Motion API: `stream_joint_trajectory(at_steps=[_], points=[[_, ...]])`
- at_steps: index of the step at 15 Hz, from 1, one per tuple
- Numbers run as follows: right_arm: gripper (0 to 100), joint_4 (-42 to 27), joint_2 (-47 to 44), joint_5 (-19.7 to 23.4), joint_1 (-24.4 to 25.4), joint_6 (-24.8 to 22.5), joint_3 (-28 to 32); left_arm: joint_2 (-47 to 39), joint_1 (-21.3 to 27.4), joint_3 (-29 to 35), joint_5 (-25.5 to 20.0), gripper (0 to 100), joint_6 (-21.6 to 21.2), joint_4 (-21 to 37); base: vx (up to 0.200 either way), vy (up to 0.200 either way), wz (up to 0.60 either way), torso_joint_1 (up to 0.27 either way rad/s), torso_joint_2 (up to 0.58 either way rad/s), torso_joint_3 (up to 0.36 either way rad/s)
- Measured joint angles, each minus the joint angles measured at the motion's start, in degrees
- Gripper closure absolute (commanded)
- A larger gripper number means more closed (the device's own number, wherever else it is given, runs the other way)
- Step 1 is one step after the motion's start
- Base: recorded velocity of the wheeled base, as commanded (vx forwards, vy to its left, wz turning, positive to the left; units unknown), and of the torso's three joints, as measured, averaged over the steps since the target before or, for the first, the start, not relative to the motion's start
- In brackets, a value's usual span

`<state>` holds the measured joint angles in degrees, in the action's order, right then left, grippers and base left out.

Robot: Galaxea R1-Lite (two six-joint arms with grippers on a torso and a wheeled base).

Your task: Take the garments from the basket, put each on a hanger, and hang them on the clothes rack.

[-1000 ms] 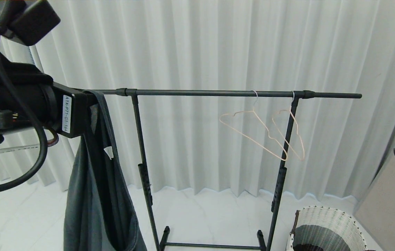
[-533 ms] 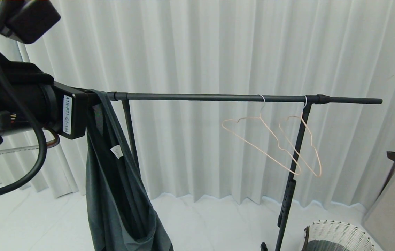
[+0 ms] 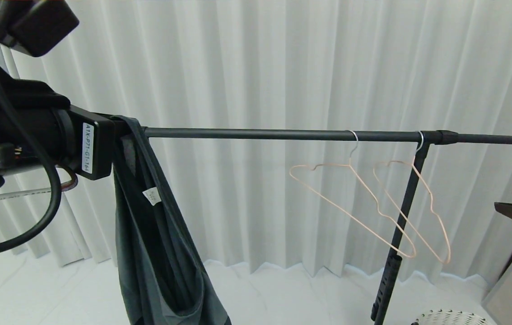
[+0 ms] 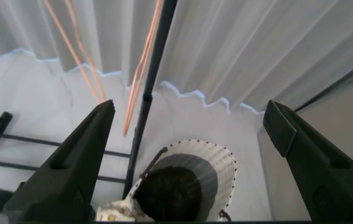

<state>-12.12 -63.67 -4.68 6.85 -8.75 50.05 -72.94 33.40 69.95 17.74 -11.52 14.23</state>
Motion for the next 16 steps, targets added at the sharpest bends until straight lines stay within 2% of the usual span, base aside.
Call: stream_joint_trajectory(at_steps=[2,5,7,9,12,16], points=[[0,0.00,-1.18,0.01,-0.33,0.96,-0.28,-0.02,0.06,-0.11,-0.01,100,0.04,0.00,0.200,0.000,0.00,0.002,0.00,0.002],[0,0.11,-3.77,0.22,0.11,5.08,-0.39,0.11,0.17,-1.40,-0.09,100,0.30,-0.09,0.000,0.000,0.00,0.000,0.00,0.000],[0,0.27,-5.42,0.23,1.17,8.16,-0.52,0.52,0.17,-4.40,-0.11,100,1.01,-0.27,0.000,0.000,0.00,0.000,0.00,0.000],[0,3.12,-7.28,-0.07,2.84,11.00,-1.35,1.24,0.20,-8.40,-0.20,100,2.49,-3.15,0.000,0.000,0.00,0.000,0.00,0.000],[0,8.05,-11.43,-1.94,3.67,11.84,-3.73,1.61,0.59,-13.92,-0.33,100,3.18,-8.37,0.000,0.000,0.00,0.000,0.00,0.000],[0,13.09,-18.58,-5.03,3.84,16.23,-4.41,1.63,2.36,-15.79,-0.37,100,3.36,-8.97,0.000,0.000,0.00,0.000,0.00,0.000]])
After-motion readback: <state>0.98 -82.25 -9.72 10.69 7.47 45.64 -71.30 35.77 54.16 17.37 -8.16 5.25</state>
